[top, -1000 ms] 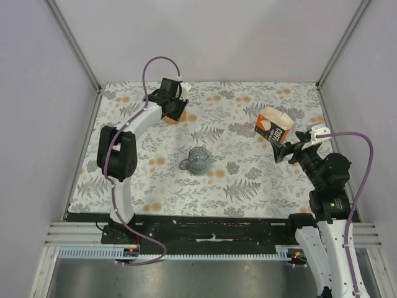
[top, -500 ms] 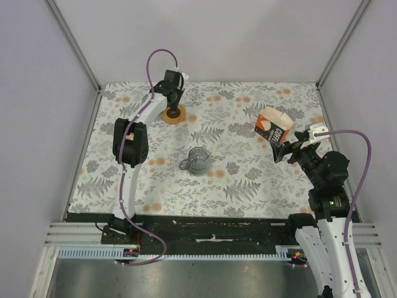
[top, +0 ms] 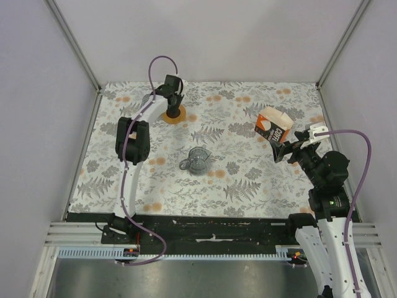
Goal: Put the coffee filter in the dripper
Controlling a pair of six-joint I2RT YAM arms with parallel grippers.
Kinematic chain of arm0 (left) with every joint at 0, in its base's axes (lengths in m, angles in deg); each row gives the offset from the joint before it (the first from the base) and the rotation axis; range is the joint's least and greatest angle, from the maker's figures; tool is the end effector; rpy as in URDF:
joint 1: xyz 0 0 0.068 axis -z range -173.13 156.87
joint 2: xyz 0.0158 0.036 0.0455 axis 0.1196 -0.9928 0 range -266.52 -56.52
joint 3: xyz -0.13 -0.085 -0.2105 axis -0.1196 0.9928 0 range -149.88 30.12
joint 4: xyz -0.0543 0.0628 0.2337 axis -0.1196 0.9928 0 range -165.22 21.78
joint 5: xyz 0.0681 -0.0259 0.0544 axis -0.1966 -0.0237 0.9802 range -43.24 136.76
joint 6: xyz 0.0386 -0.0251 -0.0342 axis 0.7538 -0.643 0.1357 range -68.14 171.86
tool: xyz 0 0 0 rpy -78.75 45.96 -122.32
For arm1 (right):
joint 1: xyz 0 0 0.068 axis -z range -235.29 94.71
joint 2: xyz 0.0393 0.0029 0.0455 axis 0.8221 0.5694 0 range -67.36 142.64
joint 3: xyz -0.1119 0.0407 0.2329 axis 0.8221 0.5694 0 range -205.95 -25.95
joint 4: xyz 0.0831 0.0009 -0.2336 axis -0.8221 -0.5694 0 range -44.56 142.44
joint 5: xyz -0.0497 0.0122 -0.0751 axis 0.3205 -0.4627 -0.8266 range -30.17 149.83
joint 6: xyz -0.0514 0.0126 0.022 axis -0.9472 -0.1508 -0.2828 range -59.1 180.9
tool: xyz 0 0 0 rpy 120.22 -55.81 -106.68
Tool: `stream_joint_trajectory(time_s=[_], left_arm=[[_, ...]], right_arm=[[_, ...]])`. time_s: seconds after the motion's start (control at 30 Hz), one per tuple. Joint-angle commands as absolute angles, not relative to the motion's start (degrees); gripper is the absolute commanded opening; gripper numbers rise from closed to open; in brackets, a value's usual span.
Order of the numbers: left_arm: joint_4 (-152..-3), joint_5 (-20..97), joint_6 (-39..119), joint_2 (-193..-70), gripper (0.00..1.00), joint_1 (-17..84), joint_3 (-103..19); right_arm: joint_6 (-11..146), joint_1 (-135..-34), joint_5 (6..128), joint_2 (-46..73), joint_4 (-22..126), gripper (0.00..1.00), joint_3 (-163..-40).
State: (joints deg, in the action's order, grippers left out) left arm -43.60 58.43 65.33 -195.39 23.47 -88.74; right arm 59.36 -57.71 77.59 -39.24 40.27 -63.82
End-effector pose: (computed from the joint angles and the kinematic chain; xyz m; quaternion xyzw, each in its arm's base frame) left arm 0.4987 -0.1401 0.1678 0.2115 0.9160 0.0871 0.3295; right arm 0.1263 0.0178 0.3258 -0.1314 0.7091 0.1166 0.6829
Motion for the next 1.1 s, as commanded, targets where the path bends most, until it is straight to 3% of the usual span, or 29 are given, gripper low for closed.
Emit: stream_joint_trajectory(time_s=[0.0,0.2,0.23,0.33,0.53,0.67,0.87,0.97,1.07], left_arm=[[-43.14,56.08,66.45,-198.19,0.42,23.66,-92.21],[-39.27,55.91,64.43,-201.8,0.38,23.66,-96.26],[-39.01,55.47,64.25,-201.89,0.33,23.57,-96.26],[-38.31,53.71,63.73,-201.63,0.02,23.57,-96.09],[-36.29,47.04,62.23,-195.93,0.02,23.48,-94.51],[-38.3,41.5,61.0,-185.57,0.02,23.39,-89.42],[-39.45,30.79,59.42,-172.38,0.02,23.48,-80.81],[-39.27,22.71,57.76,-166.05,0.02,23.48,-75.72],[-37.7,14.27,56.61,-160.95,0.02,23.48,-72.01]], right_arm=[[59.14,-57.84,77.76,-39.14,41.27,0.98,-64.8],[59.05,-57.93,77.85,-39.32,41.28,0.98,-64.71],[59.05,-57.93,77.76,-39.23,41.36,0.98,-64.71],[59.05,-57.93,77.85,-39.32,41.28,0.98,-64.8],[58.96,-58.02,78.73,-39.32,41.28,0.98,-64.98],[58.87,-58.02,80.3,-38.09,39.17,0.98,-67.69],[67.02,-59.5,90.85,-30.28,36.09,0.98,-76.48],[74.24,-65.37,90.69,-25.19,38.72,0.98,-80.0],[69.98,-76.35,88.75,-20.96,42.76,0.98,-82.9]])
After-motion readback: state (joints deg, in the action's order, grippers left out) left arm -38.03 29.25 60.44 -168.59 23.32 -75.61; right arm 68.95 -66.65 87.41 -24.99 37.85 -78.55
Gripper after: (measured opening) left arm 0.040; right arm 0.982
